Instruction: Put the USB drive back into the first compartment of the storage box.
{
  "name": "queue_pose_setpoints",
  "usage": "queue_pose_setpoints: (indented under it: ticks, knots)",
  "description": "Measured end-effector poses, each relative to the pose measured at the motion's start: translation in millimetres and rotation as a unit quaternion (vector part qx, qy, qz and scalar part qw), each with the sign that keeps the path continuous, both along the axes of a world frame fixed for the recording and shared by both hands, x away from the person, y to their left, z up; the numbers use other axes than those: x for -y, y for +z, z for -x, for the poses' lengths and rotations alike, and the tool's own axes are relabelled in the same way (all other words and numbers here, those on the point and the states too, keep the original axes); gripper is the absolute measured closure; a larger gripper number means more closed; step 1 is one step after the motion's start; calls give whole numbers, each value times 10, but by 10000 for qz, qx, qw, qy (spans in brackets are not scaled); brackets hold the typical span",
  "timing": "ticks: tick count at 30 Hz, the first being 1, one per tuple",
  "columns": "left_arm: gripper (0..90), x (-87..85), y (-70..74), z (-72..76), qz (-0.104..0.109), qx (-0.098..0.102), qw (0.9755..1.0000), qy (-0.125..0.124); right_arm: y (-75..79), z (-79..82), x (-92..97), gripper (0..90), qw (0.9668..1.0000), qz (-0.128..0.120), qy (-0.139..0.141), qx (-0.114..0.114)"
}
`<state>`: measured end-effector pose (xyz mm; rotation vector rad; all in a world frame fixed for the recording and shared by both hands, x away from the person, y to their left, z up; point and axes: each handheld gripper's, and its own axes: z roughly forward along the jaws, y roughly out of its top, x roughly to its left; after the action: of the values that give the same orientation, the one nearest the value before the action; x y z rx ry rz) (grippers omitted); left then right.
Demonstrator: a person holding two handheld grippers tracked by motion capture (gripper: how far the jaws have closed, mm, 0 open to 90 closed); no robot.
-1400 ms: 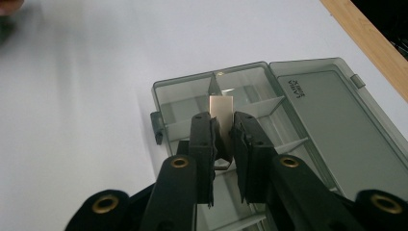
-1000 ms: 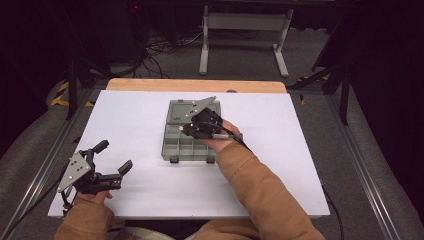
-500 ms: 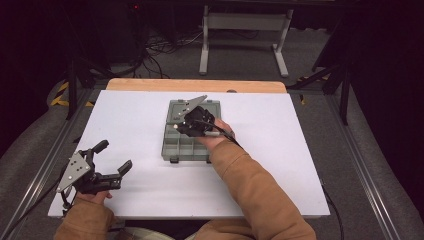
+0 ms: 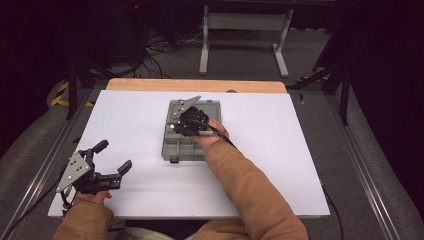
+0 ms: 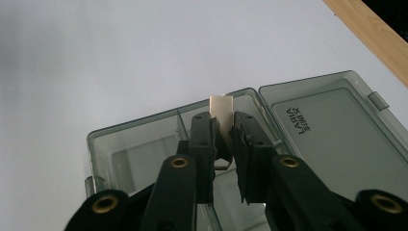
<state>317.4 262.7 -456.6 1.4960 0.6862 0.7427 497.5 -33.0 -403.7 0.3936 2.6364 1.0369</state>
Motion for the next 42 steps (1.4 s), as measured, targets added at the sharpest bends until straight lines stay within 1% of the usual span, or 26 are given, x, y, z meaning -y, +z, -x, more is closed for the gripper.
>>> queue_pose_setpoints:
  ticks: [19, 27, 42]
  knots:
    - [10, 2, 0, -1, 3, -2, 10000, -10, -202, -113, -120, 786, 9999, 71, -79, -115]
    - [10, 1, 1, 0, 6, -1, 10000, -9, -255, -132, -135, 785, 9997, 74, -107, -188]
    - [10, 4, -1, -2, -3, -3, 10000, -15, -318, -147, -166, 784, 9996, 152, -116, -217]
